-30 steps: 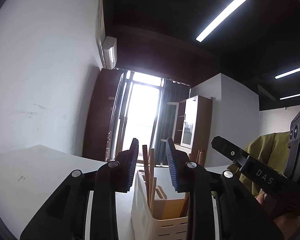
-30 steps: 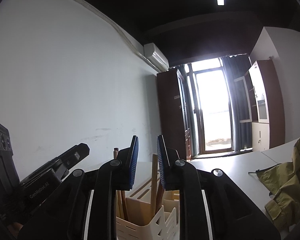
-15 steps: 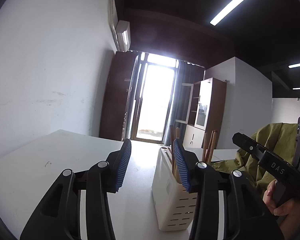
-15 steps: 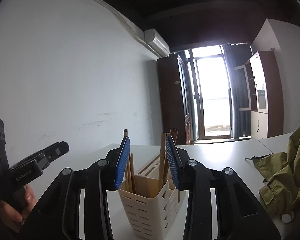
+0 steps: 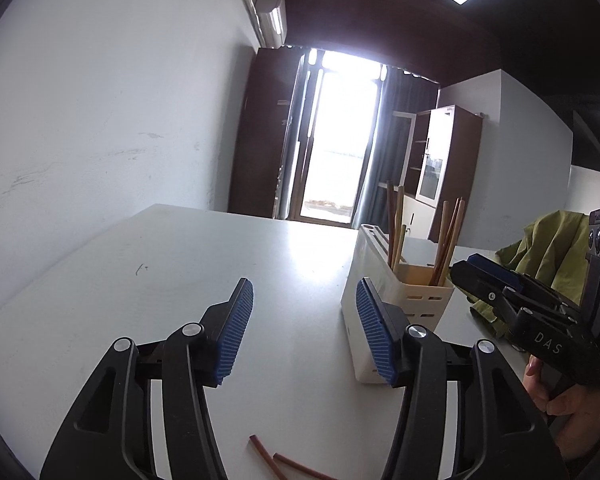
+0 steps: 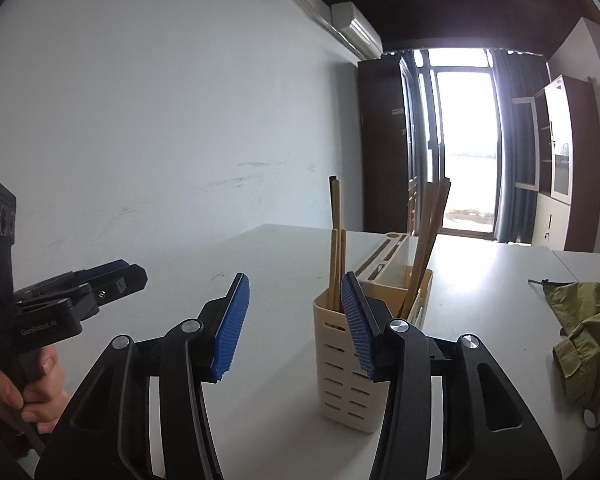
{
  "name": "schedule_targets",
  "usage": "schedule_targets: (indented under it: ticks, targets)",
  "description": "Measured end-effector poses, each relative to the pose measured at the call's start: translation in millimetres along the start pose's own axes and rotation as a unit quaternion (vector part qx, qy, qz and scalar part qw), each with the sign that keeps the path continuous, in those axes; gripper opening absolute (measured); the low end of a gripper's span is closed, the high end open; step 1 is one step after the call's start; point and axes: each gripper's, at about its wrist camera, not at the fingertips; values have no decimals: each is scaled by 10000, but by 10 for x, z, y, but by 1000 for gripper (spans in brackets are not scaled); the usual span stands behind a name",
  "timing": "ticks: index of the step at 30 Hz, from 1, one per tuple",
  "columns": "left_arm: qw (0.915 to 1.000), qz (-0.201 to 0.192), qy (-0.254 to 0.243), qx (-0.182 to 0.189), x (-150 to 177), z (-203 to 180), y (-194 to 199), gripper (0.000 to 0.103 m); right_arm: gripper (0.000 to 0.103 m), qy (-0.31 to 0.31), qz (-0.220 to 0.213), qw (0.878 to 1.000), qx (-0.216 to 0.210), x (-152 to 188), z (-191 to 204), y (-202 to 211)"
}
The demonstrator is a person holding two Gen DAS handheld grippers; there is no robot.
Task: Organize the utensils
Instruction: 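Move both open grippers down toward the two dark brown chopsticks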
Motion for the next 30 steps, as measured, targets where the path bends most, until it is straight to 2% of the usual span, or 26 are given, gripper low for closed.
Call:
schedule_targets:
  ticks: [12, 17, 24, 27, 30]
  targets:
    - [9961, 749, 171, -436, 307, 347, 96, 56, 48, 257, 1103, 9927, -422, 400, 287, -239]
    - [9944, 844, 246, -591, 346, 472, 108, 58, 48, 452, 1719, 9821, -623, 610, 415, -345]
    - [9915, 1019, 367, -715, 385, 621, 68, 59, 48, 719, 2341, 9663, -795, 890, 585, -404]
    - [9911, 1037, 375, -743, 403, 646, 56, 60, 48, 736, 2582, 9580, -1007, 1001, 642, -399]
    - [9903, 1084, 401, -770, 427, 675, 32, 60, 48, 894, 2776, 9513, -998, 1083, 663, -414]
Point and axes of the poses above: each gripper's, at about its wrist camera, not at the fingertips, and y roughly against the way its jaws point, z to its left, x to its underside, and after that the axes turned 13 degrees about -z, right-handed
